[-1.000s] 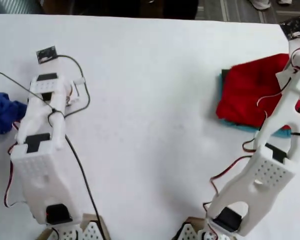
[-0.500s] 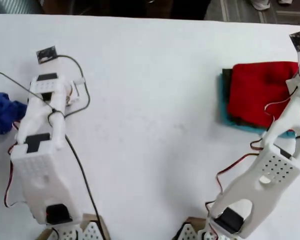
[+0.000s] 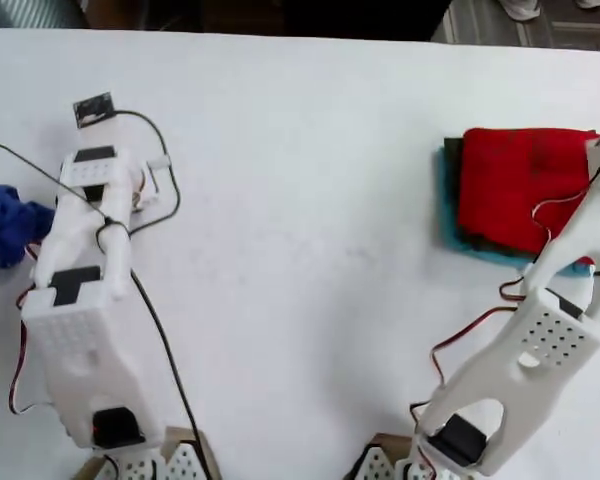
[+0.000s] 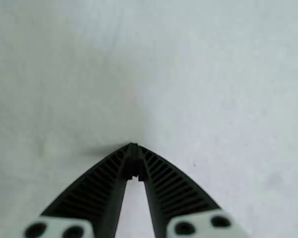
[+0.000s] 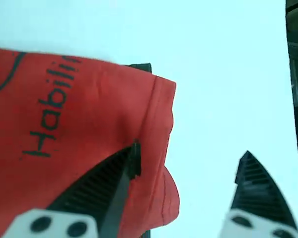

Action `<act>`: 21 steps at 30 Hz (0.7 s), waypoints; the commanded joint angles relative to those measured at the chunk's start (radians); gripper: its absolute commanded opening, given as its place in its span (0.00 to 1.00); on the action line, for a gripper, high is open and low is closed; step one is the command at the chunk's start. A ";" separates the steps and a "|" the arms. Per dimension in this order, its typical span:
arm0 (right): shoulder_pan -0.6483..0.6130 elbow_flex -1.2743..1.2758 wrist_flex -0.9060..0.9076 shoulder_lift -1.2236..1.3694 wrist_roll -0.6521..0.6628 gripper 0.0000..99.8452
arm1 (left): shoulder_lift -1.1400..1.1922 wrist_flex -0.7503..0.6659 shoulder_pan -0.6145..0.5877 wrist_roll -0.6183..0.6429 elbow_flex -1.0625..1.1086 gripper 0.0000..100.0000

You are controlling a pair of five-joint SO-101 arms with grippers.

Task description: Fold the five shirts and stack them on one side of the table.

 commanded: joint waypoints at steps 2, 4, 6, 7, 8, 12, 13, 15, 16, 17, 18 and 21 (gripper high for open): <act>-0.084 -0.091 0.156 -0.127 -0.078 0.06 | -0.006 -0.014 0.009 0.011 -0.005 0.03; -0.117 -0.095 0.200 -0.133 -0.083 0.03 | -0.006 -0.014 0.009 0.011 -0.005 0.03; -0.154 -0.095 0.266 -0.134 -0.080 0.02 | -0.006 -0.014 0.009 0.011 -0.005 0.03; -0.174 -0.091 0.306 -0.134 -0.078 0.01 | -0.006 -0.014 0.009 0.011 -0.005 0.03; -0.196 -0.091 0.355 -0.134 -0.078 0.02 | -0.006 -0.014 0.009 0.011 -0.005 0.03; -0.254 -0.083 0.447 -0.136 -0.084 0.02 | -0.006 -0.014 0.009 0.011 -0.005 0.03; -0.254 -0.075 0.447 -0.137 -0.084 0.02 | -0.006 -0.014 0.009 0.011 -0.005 0.03; -0.257 -0.043 0.447 -0.137 -0.084 0.02 | -0.006 -0.014 0.009 0.011 -0.005 0.03; -0.257 -0.011 0.447 -0.139 -0.084 0.02 | -0.006 -0.014 0.009 0.011 -0.005 0.03; -0.255 0.028 0.447 -0.143 -0.084 0.02 | -0.006 -0.014 0.009 0.011 -0.005 0.03; -0.254 0.075 0.447 -0.153 -0.084 0.02 | -0.006 -0.014 0.009 0.011 -0.005 0.03; -0.255 0.252 0.433 -0.194 -0.083 0.02 | -0.006 -0.014 0.009 0.011 -0.005 0.03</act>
